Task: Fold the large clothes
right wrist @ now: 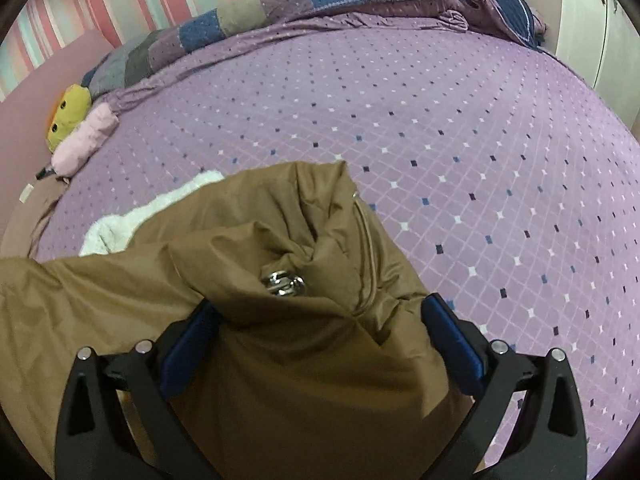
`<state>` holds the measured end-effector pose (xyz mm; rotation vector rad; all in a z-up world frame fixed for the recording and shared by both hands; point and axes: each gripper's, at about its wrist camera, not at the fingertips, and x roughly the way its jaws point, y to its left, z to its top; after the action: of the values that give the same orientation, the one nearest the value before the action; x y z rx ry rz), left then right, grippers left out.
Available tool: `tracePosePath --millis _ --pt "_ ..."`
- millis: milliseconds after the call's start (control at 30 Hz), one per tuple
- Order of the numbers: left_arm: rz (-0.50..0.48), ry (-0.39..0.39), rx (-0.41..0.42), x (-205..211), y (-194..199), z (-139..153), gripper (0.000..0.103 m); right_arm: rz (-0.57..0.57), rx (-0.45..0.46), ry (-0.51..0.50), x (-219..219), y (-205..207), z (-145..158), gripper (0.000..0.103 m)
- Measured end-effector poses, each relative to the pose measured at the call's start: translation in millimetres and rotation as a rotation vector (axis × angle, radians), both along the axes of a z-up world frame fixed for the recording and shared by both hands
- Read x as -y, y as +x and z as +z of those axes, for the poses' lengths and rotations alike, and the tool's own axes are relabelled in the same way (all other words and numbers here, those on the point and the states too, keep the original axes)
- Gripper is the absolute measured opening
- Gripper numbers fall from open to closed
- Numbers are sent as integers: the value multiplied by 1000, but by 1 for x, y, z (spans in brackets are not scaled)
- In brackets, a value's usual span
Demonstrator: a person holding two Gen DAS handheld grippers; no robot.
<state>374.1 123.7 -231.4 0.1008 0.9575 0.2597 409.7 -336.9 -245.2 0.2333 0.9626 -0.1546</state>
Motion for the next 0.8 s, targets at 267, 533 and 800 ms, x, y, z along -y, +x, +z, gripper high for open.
tracePosePath --millis 267,533,800 --pt "-110 -108 128 32 -64 45 99 56 195 66 -21 -60 43 101" --pt "-207 -111 86 89 -73 39 99 169 129 -79 -88 -57 40 91" --pt "-128 -47 52 87 -26 10 92 143 41 -97 -82 -19 14 59"
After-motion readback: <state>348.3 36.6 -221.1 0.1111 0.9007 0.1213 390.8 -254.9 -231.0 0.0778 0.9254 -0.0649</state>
